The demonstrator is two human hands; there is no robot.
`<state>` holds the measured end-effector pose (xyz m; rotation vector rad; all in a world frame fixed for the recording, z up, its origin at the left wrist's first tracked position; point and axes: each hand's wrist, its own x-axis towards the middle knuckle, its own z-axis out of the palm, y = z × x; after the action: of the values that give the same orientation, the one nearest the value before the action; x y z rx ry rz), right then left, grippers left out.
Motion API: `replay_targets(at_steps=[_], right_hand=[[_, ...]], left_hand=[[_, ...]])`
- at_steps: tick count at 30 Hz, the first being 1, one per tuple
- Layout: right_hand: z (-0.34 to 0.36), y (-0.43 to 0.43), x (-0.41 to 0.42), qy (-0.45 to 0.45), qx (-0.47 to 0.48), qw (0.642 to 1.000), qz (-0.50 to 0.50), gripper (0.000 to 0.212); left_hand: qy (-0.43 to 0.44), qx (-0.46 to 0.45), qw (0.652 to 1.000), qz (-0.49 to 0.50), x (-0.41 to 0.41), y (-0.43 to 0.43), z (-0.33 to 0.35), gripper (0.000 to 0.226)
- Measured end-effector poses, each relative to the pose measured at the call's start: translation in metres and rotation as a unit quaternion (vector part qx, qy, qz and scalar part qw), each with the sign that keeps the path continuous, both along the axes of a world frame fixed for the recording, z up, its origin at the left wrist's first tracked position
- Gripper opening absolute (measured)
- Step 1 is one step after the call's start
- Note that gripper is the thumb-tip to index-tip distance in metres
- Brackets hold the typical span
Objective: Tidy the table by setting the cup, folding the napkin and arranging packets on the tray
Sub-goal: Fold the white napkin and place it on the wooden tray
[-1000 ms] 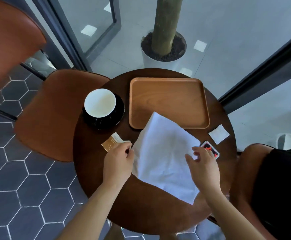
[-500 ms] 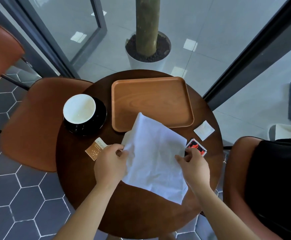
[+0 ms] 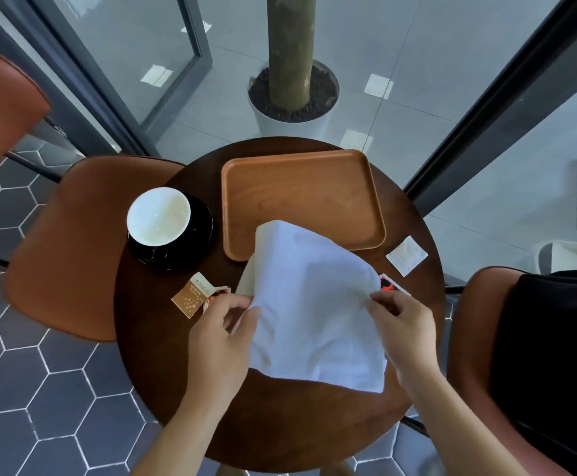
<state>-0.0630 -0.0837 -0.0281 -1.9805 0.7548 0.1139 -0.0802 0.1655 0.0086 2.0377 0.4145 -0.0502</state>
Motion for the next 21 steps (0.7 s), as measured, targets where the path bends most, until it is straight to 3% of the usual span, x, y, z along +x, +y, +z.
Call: replay_targets(at_steps=[2, 6, 8, 10, 11, 12, 13, 15, 16, 18, 21], right_hand=[[0.014, -0.008, 0.004, -0.049, 0.038, 0.998, -0.004, 0.014], [0.047, -0.024, 0.021, -0.125, 0.243, 0.961, -0.032, 0.006], [0.056, -0.033, 0.030, -0.124, 0.276, 0.952, -0.039, 0.011], [0.059, -0.041, 0.034, -0.102, 0.251, 0.962, -0.034, 0.020], [0.059, -0.044, 0.035, -0.092, 0.231, 0.968, -0.025, 0.022], [0.059, -0.047, 0.034, -0.086, 0.218, 0.972, -0.014, 0.021], [0.060, -0.049, 0.033, -0.081, 0.212, 0.974, -0.006, 0.020], [0.061, -0.052, 0.030, -0.071, 0.218, 0.973, -0.007, 0.023], [0.061, -0.054, 0.029, -0.065, 0.232, 0.970, -0.013, 0.028], [0.060, -0.056, 0.029, -0.061, 0.256, 0.964, -0.026, 0.037], [0.060, -0.056, 0.029, -0.075, 0.222, 0.970, -0.062, 0.037]], left_hand=[[-0.019, -0.025, 0.999, 0.009, -0.003, -0.003, 0.003, 0.021], [-0.103, -0.128, 0.986, 0.042, -0.006, -0.007, 0.013, 0.009], [-0.042, -0.233, 0.970, 0.050, -0.002, -0.007, 0.014, 0.014], [0.076, -0.418, 0.900, 0.098, 0.006, -0.009, 0.015, 0.019], [0.114, -0.465, 0.869, 0.125, 0.010, -0.011, 0.015, 0.021], [0.134, -0.461, 0.865, 0.145, 0.014, -0.014, 0.014, 0.020], [0.140, -0.396, 0.895, 0.151, 0.018, -0.018, 0.012, 0.015], [0.125, -0.181, 0.965, 0.141, 0.021, -0.023, 0.005, 0.013], [0.113, -0.086, 0.983, 0.117, 0.022, -0.024, 0.002, 0.015], [0.102, 0.047, 0.992, 0.059, 0.027, -0.020, -0.006, 0.028], [0.096, 0.114, 0.989, 0.010, 0.045, -0.020, -0.010, 0.039]])
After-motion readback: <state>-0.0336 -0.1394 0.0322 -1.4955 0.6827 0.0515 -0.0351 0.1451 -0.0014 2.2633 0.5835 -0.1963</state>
